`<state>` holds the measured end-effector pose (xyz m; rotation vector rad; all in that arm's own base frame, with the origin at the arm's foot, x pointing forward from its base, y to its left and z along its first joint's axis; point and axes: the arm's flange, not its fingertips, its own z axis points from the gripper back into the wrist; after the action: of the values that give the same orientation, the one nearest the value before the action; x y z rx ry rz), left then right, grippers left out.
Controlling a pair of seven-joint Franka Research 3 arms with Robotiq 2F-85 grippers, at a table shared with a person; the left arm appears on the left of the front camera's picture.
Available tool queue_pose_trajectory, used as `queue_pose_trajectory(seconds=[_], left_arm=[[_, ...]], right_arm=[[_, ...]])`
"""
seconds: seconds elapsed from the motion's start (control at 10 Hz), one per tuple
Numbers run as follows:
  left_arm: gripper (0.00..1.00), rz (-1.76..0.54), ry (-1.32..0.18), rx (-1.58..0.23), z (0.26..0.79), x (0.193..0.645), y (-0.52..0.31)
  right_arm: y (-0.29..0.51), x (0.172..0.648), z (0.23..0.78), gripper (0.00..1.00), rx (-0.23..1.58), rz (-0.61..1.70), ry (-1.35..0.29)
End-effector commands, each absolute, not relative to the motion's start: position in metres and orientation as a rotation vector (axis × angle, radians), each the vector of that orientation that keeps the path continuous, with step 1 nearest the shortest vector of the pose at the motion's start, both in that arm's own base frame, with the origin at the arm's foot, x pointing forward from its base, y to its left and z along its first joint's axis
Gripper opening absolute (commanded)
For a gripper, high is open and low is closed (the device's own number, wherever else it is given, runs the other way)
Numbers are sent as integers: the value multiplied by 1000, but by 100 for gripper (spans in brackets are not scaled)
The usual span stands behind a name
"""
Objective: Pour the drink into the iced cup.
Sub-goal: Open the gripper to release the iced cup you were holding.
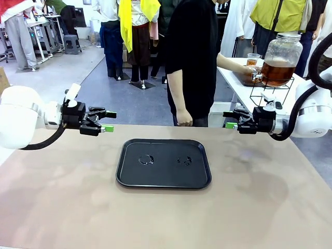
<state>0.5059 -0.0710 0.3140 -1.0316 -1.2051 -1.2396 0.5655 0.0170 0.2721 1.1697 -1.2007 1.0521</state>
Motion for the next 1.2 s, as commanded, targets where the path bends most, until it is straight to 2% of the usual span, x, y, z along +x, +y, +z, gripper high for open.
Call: queue_pose_trajectory(seconds=[0.0, 1.1], left_arm=[[100, -1242, -1200, -1029, 315, 506, -72], [100, -1242, -1200, -1029, 315, 506, -72]], right_arm=[[18, 566, 275, 100, 1173, 1044, -1207], [18, 566, 275, 100, 1173, 1044, -1207]])
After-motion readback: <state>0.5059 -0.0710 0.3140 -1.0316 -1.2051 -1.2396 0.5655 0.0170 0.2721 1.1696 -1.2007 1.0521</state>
